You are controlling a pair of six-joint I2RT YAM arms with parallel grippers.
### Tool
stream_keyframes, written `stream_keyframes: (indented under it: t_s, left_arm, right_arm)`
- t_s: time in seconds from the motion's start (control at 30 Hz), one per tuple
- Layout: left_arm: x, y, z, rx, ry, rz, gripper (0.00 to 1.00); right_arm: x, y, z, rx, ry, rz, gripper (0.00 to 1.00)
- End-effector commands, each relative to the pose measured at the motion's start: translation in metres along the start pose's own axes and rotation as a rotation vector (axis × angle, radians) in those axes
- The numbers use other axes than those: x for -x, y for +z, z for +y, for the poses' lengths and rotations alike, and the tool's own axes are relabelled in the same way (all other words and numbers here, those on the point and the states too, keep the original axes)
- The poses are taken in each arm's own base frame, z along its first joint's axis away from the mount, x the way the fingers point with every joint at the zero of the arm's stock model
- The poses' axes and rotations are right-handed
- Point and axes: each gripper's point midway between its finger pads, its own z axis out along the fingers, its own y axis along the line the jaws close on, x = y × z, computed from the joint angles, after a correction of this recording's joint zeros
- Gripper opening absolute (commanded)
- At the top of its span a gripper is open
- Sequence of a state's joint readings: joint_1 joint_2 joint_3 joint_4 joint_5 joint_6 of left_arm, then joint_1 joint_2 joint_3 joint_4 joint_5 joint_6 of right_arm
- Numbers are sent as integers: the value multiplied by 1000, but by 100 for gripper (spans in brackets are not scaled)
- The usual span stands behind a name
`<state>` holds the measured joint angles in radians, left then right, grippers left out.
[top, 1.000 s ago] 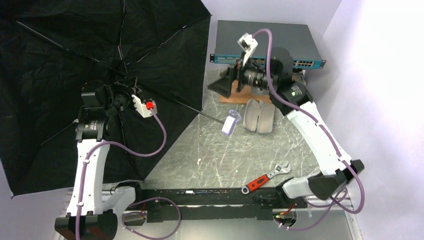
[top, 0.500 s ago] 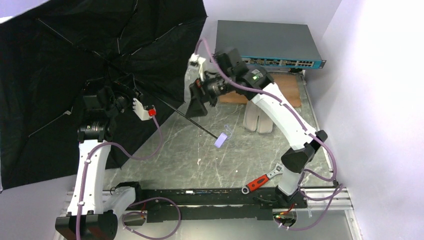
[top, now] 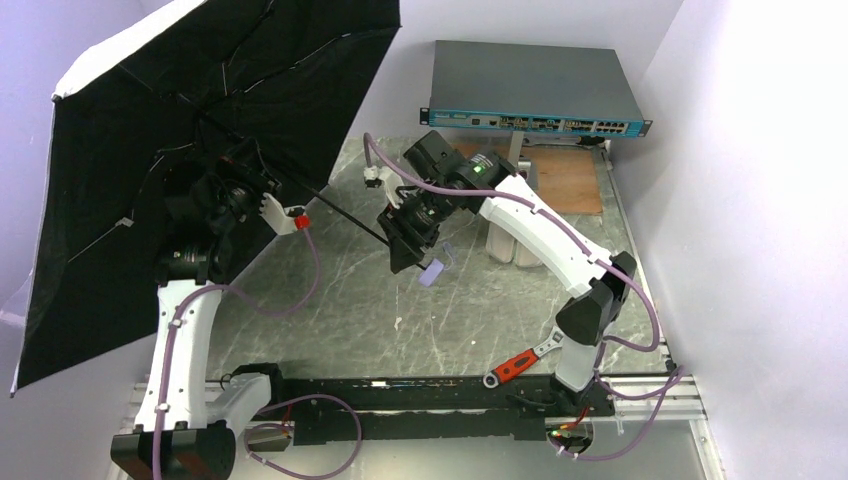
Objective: Open the umbrella
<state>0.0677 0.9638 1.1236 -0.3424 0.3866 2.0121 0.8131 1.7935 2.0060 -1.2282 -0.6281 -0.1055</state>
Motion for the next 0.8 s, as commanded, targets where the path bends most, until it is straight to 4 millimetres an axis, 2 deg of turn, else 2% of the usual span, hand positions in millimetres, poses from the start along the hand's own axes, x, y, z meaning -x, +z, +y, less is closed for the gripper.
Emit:
stream_keyframes:
  t_s: [0.0, 0.1, 0.2, 0.23, 0.37, 0.47, 0.53, 0.63, 0.73, 0.77]
  left_arm:
    - [-9, -17, 40, 125, 95, 57, 0]
    - [-12, -16, 38, 111, 57, 61, 0]
    - [-16, -13, 32, 94, 14, 69, 0]
    - [-15, -12, 32, 105, 5, 68, 0]
    - [-4, -5, 20, 137, -24, 32, 6]
    - [4, -2, 12, 129, -56, -1, 19]
    - [8, 1, 6, 113, -68, -22, 17]
    - [-1, 8, -7, 67, -57, 24, 11]
    - [-27, 13, -18, 29, -49, 126, 11]
    - [-37, 13, -20, 22, -41, 157, 11]
  right_arm:
    - [-7, -1, -12, -59, -45, 34, 51]
    - [-5, -1, -11, -50, -54, 32, 33]
    - [-2, -3, -4, -24, -69, 11, 3]
    - [1, -5, -2, -13, -72, 0, 0]
    - [14, -12, 13, 35, -119, -60, 0]
    - [29, -22, 23, 51, -160, -133, 0]
    - [33, -27, 28, 55, -175, -175, 0]
    - [21, -28, 28, 48, -183, -166, 0]
    - [-3, -24, 17, 8, -187, -98, 0]
    - [-16, -21, 8, -21, -194, -53, 0]
